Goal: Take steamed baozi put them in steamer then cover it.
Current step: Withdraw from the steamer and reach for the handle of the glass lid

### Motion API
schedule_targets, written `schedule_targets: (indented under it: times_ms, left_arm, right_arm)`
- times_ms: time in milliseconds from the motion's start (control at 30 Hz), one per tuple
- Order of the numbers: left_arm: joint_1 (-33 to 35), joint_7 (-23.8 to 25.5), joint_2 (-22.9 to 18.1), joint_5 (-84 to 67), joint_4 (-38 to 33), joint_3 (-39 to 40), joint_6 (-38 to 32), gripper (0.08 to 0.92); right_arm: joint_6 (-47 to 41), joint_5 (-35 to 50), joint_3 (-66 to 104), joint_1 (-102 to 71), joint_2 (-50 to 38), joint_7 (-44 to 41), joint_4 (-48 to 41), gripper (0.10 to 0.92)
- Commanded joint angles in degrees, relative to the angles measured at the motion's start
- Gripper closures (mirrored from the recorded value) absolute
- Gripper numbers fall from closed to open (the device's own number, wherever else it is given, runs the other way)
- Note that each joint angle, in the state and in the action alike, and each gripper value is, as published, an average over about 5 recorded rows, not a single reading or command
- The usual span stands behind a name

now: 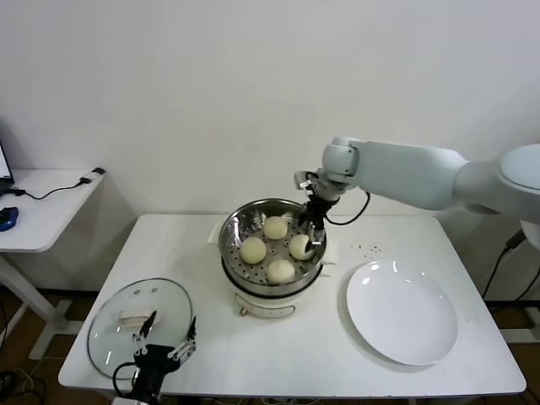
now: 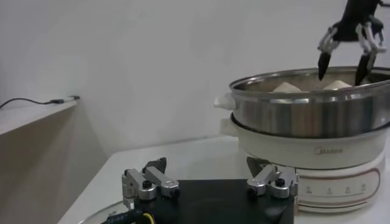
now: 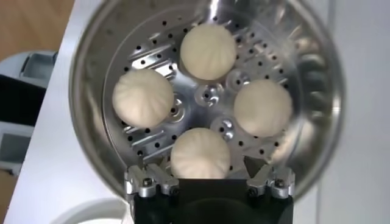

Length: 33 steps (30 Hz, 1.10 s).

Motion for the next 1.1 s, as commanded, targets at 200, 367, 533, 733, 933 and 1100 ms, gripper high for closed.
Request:
schedule_targets:
  times_ms: [200,367,533,733,933,1100]
  left_arm:
    - [0.57,-0.17,-0.59,1.09,-1.29,-1.31,0.02,0.177]
    - [0.89,-0.26,-0.83,1.32,-2.05,-2.27,0.03,0.177]
    - [1.0,-0.29,-1.32,2.76,-2.85,-2.42,-0.09,0.177]
    - [0.85,0.27,-1.87,5.52,-4.05,-2.41,0.18,0.177]
    - [1.26,1.13,-1.88,11.03,-5.48,-2.87,0.65,0.177]
    - [0.81,0.56,-1.89,18.38,-5.14,-4.46,-0.56,0.177]
  right_arm:
    - [17.18,10.4,13.49,-2.31,-19.54,16.01,8.33,0.203]
    - [20.41,10.42,27.53,-14.83,-27.99,25.37,14.05,0.203]
    - [22.04,9.33,42.39,-30.29,-34.08,33.3,19.4,0.203]
    - [23.22,7.35,63.7,-50.62,-37.52,40.0,25.45,0.203]
    - [24.32,1.48,83.96,-70.3,-36.12,43.56,29.73,0.203]
    - [21.28,-3.08,101.24,-86.23,-31.07,44.87,33.97,0.203]
